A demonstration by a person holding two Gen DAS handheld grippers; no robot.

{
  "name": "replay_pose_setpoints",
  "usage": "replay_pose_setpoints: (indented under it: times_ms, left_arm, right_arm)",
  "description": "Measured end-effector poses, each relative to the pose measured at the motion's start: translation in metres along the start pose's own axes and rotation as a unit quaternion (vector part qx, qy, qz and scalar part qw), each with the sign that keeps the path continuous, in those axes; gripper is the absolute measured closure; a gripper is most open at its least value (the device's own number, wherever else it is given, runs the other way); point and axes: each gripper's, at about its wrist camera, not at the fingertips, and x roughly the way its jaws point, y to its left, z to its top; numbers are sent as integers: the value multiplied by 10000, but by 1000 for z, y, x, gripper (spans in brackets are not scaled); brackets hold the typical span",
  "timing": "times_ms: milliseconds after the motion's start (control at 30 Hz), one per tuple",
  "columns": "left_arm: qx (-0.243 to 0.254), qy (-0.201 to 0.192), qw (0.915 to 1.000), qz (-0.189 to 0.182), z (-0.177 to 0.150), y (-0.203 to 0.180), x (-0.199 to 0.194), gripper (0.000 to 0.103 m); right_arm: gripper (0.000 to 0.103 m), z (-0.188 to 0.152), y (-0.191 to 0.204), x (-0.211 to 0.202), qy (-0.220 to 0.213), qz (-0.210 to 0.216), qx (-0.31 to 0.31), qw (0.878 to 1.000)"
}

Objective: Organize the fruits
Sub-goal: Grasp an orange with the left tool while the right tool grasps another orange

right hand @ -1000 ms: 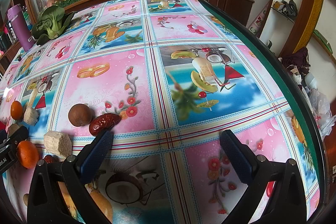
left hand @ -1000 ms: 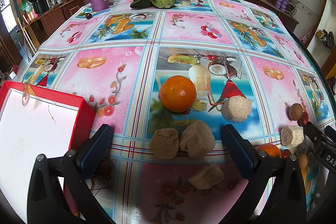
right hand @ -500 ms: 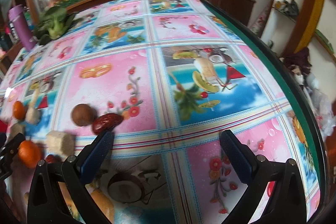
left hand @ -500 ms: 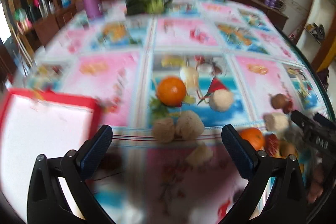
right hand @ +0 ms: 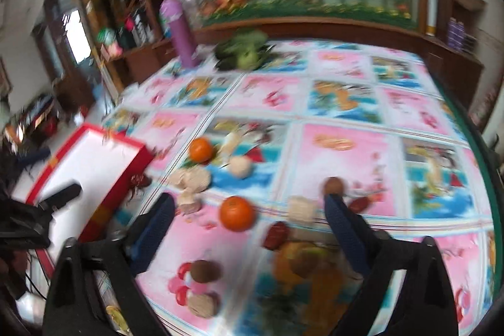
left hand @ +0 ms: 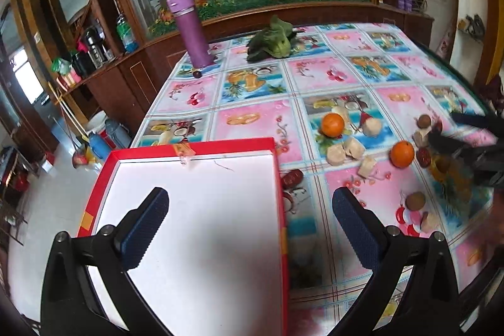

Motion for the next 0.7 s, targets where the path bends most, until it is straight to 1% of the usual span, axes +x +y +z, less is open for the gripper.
replay_pose_setpoints:
  times_ms: [33,67,200,267,333,367,433,500,600,633,667,700]
  left_arm:
    - [-13,5,10000,-34,2,3,0,0]
    - [-29,1,10000,-48,5,6,1,0]
    - [23,-60,9998,-171,23,13,8,0]
    - [16,-30,9993,-371,33,14,15,0]
    - [-19,70,9989,-456,43,12,26,0]
    - [5,133,9986,-519,50,8,33,0]
    - [43,201,9982,-562,57,0,44,0]
    - [190,343,9971,-653,64,-14,59,0]
    - [323,601,9950,-731,72,-36,83,0]
    - [345,685,9945,-719,74,-42,91,0]
    - [342,772,9942,-671,76,-48,99,1]
    - [345,852,9936,-655,78,-53,106,4]
  right_arm:
    - [26,1,6,8,109,60,-77,9999]
    - [32,2,10,13,161,106,-98,9998]
    - [34,8,3,34,335,-2,34,9994]
    - [43,8,-4,43,477,69,126,9988]
    - [48,7,-10,53,684,290,298,9968]
    - [51,5,-11,55,741,370,334,9960]
    - [52,-1,-13,58,846,420,359,9949]
    - [54,-3,-11,56,778,406,264,9958]
    - [63,-6,-13,54,738,420,232,9961]
    - [63,-7,-14,53,711,454,198,9962]
    - [67,-7,-14,52,709,483,184,9961]
    - [70,-8,-14,51,727,537,183,9957]
